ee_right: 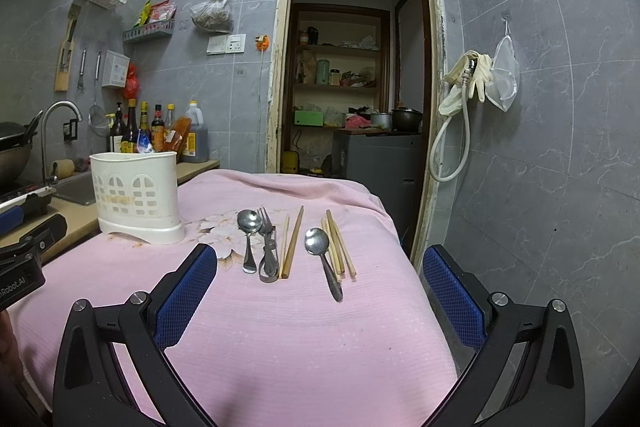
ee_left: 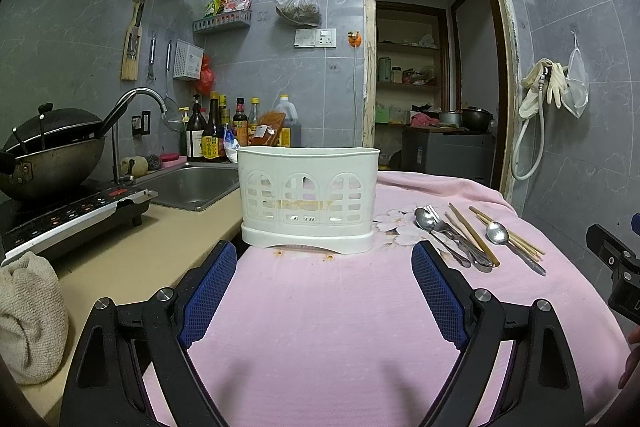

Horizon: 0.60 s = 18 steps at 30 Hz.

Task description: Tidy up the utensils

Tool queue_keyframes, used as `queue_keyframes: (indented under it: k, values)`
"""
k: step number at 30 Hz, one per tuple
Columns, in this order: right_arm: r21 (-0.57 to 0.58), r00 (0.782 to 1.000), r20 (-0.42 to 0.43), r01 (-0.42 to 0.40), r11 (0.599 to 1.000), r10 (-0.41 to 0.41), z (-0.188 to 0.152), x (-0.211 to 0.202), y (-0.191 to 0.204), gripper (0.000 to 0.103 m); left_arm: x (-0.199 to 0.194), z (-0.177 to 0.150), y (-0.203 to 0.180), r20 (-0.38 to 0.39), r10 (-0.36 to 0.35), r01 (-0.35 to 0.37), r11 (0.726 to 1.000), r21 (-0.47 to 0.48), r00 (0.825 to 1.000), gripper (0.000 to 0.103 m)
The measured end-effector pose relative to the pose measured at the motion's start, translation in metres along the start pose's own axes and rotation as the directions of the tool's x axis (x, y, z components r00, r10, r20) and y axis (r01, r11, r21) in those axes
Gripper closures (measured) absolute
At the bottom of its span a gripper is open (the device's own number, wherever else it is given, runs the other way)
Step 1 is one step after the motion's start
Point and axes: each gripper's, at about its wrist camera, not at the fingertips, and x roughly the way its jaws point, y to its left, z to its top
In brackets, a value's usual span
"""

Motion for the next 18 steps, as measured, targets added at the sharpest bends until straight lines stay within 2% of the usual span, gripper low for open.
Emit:
queue_keyframes:
  k: [18]
  values:
    - [0.001,1.0,-0.007,-0.004,1.0,0.004,-0.0008,0.0019,0.0019,0.0,0.0015,-0.0011,0.002,-0.018,-0.004,0.004,1.0,-0.004,1.0,0.017]
